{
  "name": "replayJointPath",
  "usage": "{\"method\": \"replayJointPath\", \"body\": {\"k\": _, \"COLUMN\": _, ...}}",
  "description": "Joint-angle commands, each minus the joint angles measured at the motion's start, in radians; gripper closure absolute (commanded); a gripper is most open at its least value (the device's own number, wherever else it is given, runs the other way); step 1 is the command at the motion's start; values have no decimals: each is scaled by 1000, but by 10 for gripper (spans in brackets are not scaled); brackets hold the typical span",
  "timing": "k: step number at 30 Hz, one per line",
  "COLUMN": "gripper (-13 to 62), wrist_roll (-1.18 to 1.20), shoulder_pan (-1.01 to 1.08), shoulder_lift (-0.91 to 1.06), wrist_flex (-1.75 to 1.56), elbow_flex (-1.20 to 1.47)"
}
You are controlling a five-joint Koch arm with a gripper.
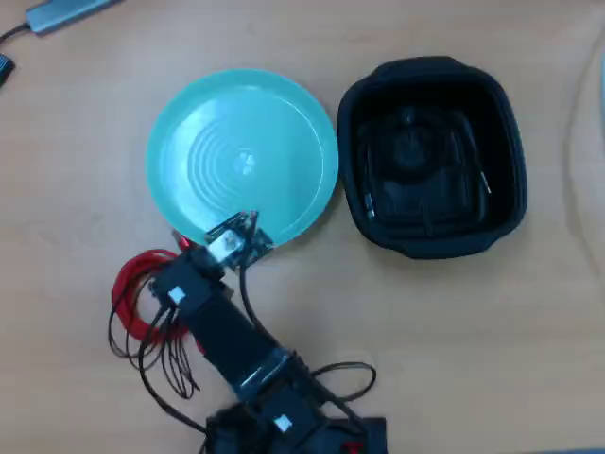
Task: Put a black charging cable in a black bowl and put a red charging cable in a green bowl
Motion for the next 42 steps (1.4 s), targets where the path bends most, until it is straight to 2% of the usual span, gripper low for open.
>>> {"method": "replayJointPath", "body": {"k": 1, "gripper": 140, "wrist_roll": -18, "shoulder_pan": -60, "shoulder_lift": 51, "wrist_flex": 38, "elbow_flex": -14}}
{"method": "replayJointPath", "body": {"k": 10, "gripper": 140, "wrist_roll": -15, "shoulder_pan": -252, "shoulder_lift": 32, "wrist_flex": 28, "elbow_flex": -9}}
{"method": "replayJointPath", "body": {"k": 19, "gripper": 146, "wrist_roll": -9, "shoulder_pan": -270, "shoulder_lift": -167, "wrist_flex": 17, "elbow_flex": -12}}
{"method": "replayJointPath", "body": {"k": 42, "gripper": 147, "wrist_roll": 0, "shoulder_pan": -291, "shoulder_lift": -374, "wrist_flex": -229, "elbow_flex": -9}}
